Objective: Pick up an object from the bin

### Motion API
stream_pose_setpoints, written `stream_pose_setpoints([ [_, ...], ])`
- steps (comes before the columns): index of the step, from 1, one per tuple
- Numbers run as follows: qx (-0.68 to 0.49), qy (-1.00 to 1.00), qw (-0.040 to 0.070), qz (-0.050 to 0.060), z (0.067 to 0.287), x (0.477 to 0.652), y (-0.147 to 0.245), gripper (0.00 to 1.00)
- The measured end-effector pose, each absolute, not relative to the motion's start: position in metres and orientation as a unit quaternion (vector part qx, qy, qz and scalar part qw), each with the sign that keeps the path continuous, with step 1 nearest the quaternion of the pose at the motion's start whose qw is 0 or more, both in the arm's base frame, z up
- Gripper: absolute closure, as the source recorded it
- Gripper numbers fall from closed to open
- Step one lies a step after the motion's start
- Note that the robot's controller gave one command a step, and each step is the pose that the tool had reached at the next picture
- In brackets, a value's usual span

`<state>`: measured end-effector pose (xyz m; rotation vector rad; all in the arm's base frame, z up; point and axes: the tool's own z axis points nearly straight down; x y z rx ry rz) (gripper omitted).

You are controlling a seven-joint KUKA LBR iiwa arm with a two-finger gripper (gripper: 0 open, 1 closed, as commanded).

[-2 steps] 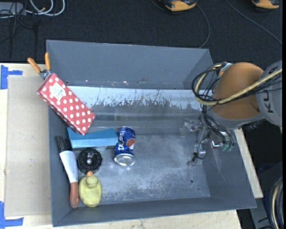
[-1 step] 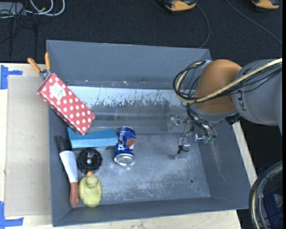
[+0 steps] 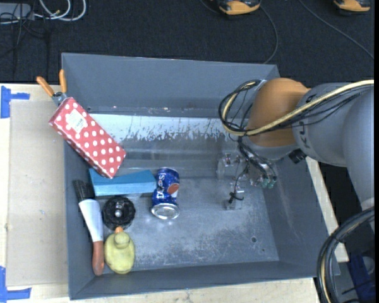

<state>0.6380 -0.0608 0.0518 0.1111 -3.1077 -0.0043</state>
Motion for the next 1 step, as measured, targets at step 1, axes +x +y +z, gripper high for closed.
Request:
stream_pose_setpoints([
  [1,0.064,-0.998,-0.002,0.0,0.0677,0.5911,-0.0195,0.0],
])
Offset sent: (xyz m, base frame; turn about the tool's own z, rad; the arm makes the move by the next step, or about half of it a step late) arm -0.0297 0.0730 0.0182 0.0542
